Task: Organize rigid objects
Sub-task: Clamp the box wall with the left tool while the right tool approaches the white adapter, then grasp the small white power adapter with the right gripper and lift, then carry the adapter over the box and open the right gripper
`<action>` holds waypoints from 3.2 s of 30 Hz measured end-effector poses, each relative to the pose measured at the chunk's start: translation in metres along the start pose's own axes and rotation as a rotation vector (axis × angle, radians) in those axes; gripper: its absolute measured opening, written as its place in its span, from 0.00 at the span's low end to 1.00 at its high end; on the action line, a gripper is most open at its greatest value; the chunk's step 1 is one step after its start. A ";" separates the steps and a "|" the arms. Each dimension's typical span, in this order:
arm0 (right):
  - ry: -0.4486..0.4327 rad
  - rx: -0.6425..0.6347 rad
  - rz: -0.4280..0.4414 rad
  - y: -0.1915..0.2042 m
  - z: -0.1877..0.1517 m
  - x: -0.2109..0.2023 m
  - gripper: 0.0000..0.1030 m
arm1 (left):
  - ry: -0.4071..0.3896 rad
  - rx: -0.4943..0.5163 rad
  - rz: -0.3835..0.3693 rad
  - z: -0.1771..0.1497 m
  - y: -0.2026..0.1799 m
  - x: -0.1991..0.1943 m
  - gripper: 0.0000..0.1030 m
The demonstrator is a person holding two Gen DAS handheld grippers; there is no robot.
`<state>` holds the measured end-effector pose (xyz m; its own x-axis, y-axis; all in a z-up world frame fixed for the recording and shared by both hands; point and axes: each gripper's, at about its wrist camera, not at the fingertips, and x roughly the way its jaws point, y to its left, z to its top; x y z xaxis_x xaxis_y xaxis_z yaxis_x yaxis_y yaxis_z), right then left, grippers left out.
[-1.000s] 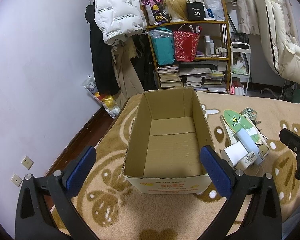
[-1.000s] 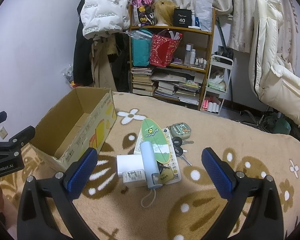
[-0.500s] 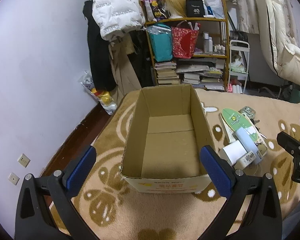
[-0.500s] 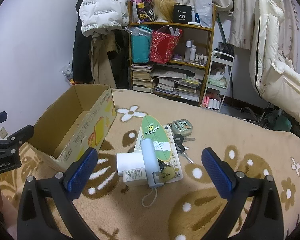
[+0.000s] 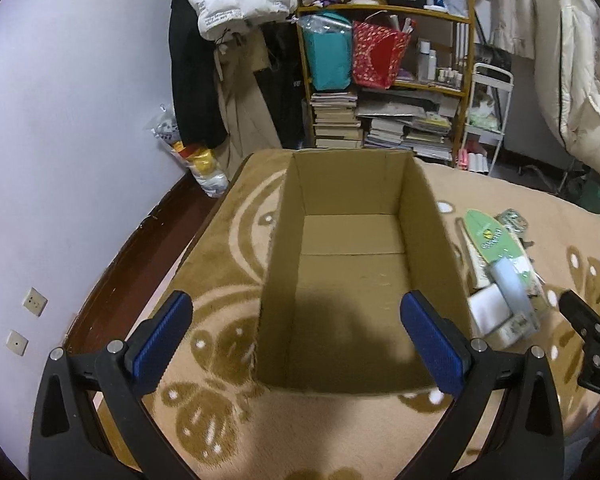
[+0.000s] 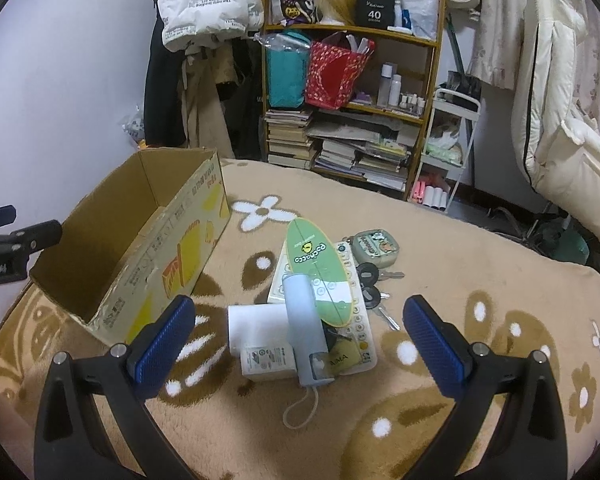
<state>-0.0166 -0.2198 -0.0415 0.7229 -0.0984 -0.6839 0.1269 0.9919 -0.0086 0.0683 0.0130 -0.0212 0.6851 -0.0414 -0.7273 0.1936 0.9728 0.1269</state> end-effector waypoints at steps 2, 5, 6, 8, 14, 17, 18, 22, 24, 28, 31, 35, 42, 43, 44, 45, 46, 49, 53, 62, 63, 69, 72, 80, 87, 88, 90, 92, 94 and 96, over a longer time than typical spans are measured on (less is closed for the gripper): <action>0.012 -0.006 0.002 0.001 0.000 0.007 1.00 | 0.014 -0.015 -0.003 0.002 0.004 0.009 1.00; 0.027 -0.013 -0.010 0.003 0.000 0.017 1.00 | 0.033 -0.042 -0.003 0.005 0.012 0.022 1.00; 0.041 -0.013 -0.007 0.003 -0.001 0.022 1.00 | 0.041 -0.050 0.002 0.007 0.014 0.027 1.00; 0.059 -0.010 -0.001 0.003 -0.001 0.029 1.00 | 0.052 -0.060 0.013 0.008 0.018 0.034 1.00; 0.095 0.003 0.023 0.004 -0.004 0.045 1.00 | 0.098 -0.081 0.031 0.006 0.027 0.055 1.00; 0.126 0.023 0.040 0.002 -0.008 0.054 1.00 | 0.140 -0.089 0.053 0.003 0.029 0.069 1.00; 0.141 0.026 0.042 0.002 -0.010 0.057 1.00 | 0.157 -0.088 0.067 0.001 0.029 0.075 1.00; 0.169 0.015 0.058 0.004 -0.014 0.064 1.00 | 0.190 -0.058 0.104 -0.003 0.023 0.086 1.00; 0.184 0.013 0.069 0.005 -0.016 0.067 1.00 | 0.201 -0.043 0.116 -0.003 0.020 0.090 1.00; 0.226 0.023 0.088 0.006 -0.021 0.074 0.95 | 0.192 -0.018 0.118 -0.004 0.017 0.091 0.94; 0.257 0.017 0.094 0.007 -0.024 0.080 0.78 | 0.193 -0.016 0.118 -0.005 0.018 0.092 0.85; 0.265 0.022 0.075 0.006 -0.027 0.081 0.71 | 0.240 -0.059 0.125 -0.008 0.024 0.099 0.67; 0.253 0.028 0.088 0.006 -0.025 0.074 0.66 | 0.295 -0.117 0.060 -0.014 0.032 0.106 0.38; 0.253 0.026 0.095 0.008 -0.025 0.073 0.66 | 0.294 -0.116 0.057 -0.014 0.032 0.105 0.37; 0.256 0.019 0.103 0.010 -0.025 0.073 0.66 | 0.293 -0.114 0.056 -0.014 0.031 0.104 0.35; 0.257 0.006 0.106 0.013 -0.026 0.072 0.65 | 0.290 -0.107 0.057 -0.015 0.029 0.103 0.33; 0.257 -0.002 0.102 0.014 -0.026 0.073 0.65 | 0.287 -0.100 0.058 -0.015 0.028 0.103 0.32; 0.258 -0.009 0.108 0.015 -0.027 0.072 0.65 | 0.278 -0.084 0.052 -0.015 0.023 0.101 0.26; 0.278 0.001 0.128 0.018 -0.029 0.072 0.65 | 0.278 -0.090 0.023 -0.013 0.026 0.097 0.20; 0.296 -0.015 0.148 0.022 -0.031 0.080 0.62 | 0.270 -0.082 0.043 -0.012 0.024 0.096 0.16; 0.304 -0.021 0.147 0.024 -0.032 0.082 0.62 | 0.269 -0.080 0.044 -0.012 0.024 0.096 0.16; 0.332 -0.022 0.102 0.026 -0.036 0.093 0.47 | 0.268 -0.075 0.049 -0.011 0.023 0.096 0.16; 0.337 -0.019 0.102 0.024 -0.034 0.093 0.47 | 0.269 -0.075 0.051 -0.011 0.023 0.096 0.17; 0.230 -0.042 0.097 0.033 -0.015 0.065 0.46 | 0.269 -0.060 0.070 -0.011 0.018 0.095 0.17; 0.123 0.031 0.173 0.035 0.017 0.044 0.46 | 0.275 -0.058 0.082 -0.012 0.015 0.095 0.18; 0.108 0.034 0.179 0.037 0.021 0.041 0.46 | 0.275 -0.058 0.082 -0.011 0.015 0.095 0.18; 0.076 0.041 0.188 0.043 0.033 0.033 0.46 | 0.274 -0.057 0.084 -0.012 0.015 0.094 0.18; 0.046 0.047 0.216 0.048 0.042 0.027 0.46 | 0.275 -0.053 0.083 -0.012 0.016 0.095 0.18; 0.009 0.032 0.242 0.060 0.051 0.020 0.46 | 0.275 -0.053 0.085 -0.012 0.015 0.095 0.18; -0.014 0.007 0.266 0.071 0.058 0.017 0.46 | 0.274 -0.051 0.086 -0.012 0.014 0.095 0.18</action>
<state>0.0446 -0.1556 -0.0116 0.7405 0.1645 -0.6516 -0.0640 0.9824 0.1753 0.1279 0.0259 -0.0968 0.4807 0.0983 -0.8713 0.1026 0.9806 0.1673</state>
